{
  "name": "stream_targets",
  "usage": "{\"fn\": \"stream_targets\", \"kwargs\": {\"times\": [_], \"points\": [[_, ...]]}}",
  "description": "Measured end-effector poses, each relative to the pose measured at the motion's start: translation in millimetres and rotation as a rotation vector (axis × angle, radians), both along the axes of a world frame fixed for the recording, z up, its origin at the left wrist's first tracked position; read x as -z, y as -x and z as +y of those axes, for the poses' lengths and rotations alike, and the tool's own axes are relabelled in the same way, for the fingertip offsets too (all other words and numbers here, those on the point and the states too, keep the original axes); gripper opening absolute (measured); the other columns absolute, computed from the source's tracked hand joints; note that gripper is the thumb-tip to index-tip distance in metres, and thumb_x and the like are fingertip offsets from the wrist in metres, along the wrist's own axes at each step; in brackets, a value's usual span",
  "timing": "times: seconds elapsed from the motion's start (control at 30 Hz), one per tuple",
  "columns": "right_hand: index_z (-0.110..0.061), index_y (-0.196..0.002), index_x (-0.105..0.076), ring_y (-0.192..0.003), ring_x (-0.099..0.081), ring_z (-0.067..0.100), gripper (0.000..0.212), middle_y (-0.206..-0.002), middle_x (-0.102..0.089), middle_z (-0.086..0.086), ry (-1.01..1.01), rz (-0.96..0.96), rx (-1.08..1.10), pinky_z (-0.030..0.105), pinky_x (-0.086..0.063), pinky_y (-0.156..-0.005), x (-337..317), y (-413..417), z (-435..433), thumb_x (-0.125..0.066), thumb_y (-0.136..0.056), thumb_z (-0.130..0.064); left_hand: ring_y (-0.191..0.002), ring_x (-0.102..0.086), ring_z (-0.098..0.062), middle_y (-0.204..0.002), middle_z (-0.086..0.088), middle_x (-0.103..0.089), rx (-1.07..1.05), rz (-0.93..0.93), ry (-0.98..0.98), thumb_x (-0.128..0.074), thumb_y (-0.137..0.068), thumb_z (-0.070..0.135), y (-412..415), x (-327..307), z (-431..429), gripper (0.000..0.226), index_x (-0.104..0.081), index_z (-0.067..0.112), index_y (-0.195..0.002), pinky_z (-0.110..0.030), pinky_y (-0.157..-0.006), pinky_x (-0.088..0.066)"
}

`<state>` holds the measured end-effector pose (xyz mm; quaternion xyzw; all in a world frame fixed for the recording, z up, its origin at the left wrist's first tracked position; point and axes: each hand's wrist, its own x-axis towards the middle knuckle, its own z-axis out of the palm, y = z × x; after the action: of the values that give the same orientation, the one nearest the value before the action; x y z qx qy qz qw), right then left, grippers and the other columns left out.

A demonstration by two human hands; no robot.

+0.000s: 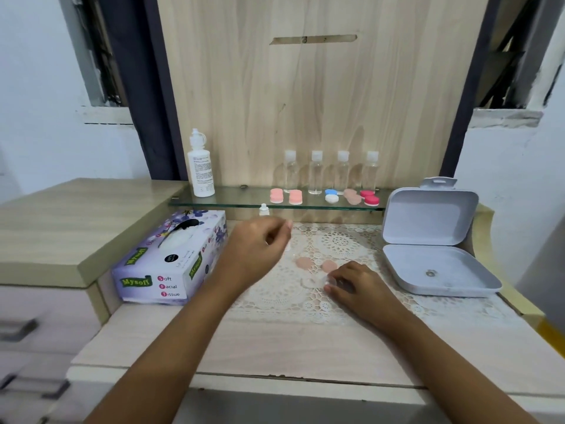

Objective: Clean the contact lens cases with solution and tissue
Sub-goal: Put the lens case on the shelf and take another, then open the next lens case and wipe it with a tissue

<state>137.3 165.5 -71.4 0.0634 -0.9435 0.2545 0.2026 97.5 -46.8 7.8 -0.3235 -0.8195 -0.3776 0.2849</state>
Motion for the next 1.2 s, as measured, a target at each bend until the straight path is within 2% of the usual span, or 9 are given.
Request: {"fn": "stream_targets", "kwargs": {"times": [0.1, 0.17, 0.33, 0.43, 0.5, 0.6, 0.8, 1.0, 1.2], "points": [[-0.016, -0.095, -0.067, -0.089, -0.051, 0.015, 0.020, -0.091, -0.057, -0.003, -0.013, 0.006, -0.006, 0.025, -0.039, -0.078, 1, 1, 1, -0.063, -0.085, -0.033, -0.064, -0.056, -0.019, -0.068, -0.003, -0.063, -0.165, 0.030, -0.105, -0.054, -0.093, 0.024, 8, -23, -30, 0.023, -0.070, 0.008, -0.087, -0.030, -0.061, -0.043], [-0.016, -0.094, -0.067, -0.089, -0.051, 0.016, 0.020, -0.091, -0.057, -0.003, -0.022, 0.004, -0.006, 0.025, -0.039, -0.078, 1, 2, 2, -0.063, -0.085, -0.034, -0.069, -0.057, -0.021, -0.074, -0.003, -0.064, -0.285, -0.051, -0.120, -0.053, -0.093, 0.024, 27, -33, -51, 0.021, -0.068, 0.010, -0.093, -0.029, -0.065, -0.044], [-0.020, -0.096, -0.067, -0.091, -0.051, 0.014, 0.019, -0.093, -0.056, -0.006, -0.026, -0.005, -0.008, 0.023, -0.036, -0.076, 1, 3, 2, -0.062, -0.085, -0.035, -0.092, -0.056, -0.021, -0.111, -0.009, -0.064, -0.460, -0.338, 0.246, -0.047, -0.092, 0.011, 82, -29, -103, 0.025, -0.065, 0.009, -0.110, -0.024, -0.077, -0.038], [-0.020, -0.095, -0.068, -0.092, -0.051, 0.014, 0.019, -0.093, -0.057, -0.006, -0.020, -0.002, -0.013, 0.023, -0.037, -0.078, 1, 3, 3, -0.063, -0.085, -0.034, -0.094, -0.054, -0.020, -0.116, -0.008, -0.064, -0.456, -0.449, 0.457, -0.051, -0.088, 0.008, 97, -16, -122, 0.028, -0.069, 0.011, -0.108, -0.023, -0.080, -0.038], [-0.020, -0.095, -0.068, -0.091, -0.051, 0.013, 0.018, -0.093, -0.058, -0.006, -0.013, 0.002, -0.017, 0.023, -0.037, -0.078, 2, 3, 3, -0.063, -0.085, -0.034, -0.097, -0.054, -0.021, -0.117, -0.009, -0.062, -0.458, -0.454, 0.604, -0.053, -0.084, 0.010, 103, -11, -129, 0.030, -0.069, 0.013, -0.109, -0.025, -0.084, -0.042], [-0.020, -0.095, -0.068, -0.092, -0.051, 0.013, 0.017, -0.093, -0.058, -0.006, -0.007, 0.005, -0.022, 0.023, -0.036, -0.078, 2, 2, 2, -0.063, -0.085, -0.033, -0.106, -0.053, -0.022, -0.121, -0.007, -0.060, -0.465, -0.436, 0.705, -0.055, -0.086, 0.017, 105, -10, -131, 0.031, -0.067, 0.016, -0.114, -0.030, -0.094, -0.043], [-0.020, -0.096, -0.068, -0.093, -0.052, 0.013, 0.018, -0.094, -0.058, -0.006, -0.012, 0.006, -0.017, 0.023, -0.036, -0.078, 2, 3, 3, -0.063, -0.085, -0.033, -0.091, -0.047, -0.009, -0.121, 0.001, -0.062, -0.437, -0.455, 0.742, -0.050, -0.088, 0.012, 103, -8, -126, 0.032, -0.068, 0.021, -0.113, -0.018, -0.079, -0.034], [-0.021, -0.096, -0.068, -0.093, -0.052, 0.014, 0.018, -0.094, -0.059, -0.005, -0.014, -0.006, -0.012, 0.024, -0.037, -0.078, 2, 3, 3, -0.063, -0.085, -0.034, -0.101, -0.054, -0.015, -0.120, 0.000, -0.063, -0.459, -0.427, 0.746, -0.048, -0.090, 0.011, 108, -4, -125, 0.028, -0.069, 0.016, -0.109, -0.019, -0.075, -0.035], [-0.019, -0.101, -0.068, -0.095, -0.052, 0.013, 0.022, -0.097, -0.058, -0.007, 0.002, -0.023, -0.010, 0.022, -0.036, -0.080, 2, 3, 3, -0.063, -0.085, -0.034, -0.095, -0.052, -0.020, -0.115, -0.006, -0.060, -0.519, -0.422, 0.761, -0.048, -0.090, 0.023, 114, 0, -127, 0.024, -0.063, 0.015, -0.108, -0.028, -0.080, -0.042]]}}
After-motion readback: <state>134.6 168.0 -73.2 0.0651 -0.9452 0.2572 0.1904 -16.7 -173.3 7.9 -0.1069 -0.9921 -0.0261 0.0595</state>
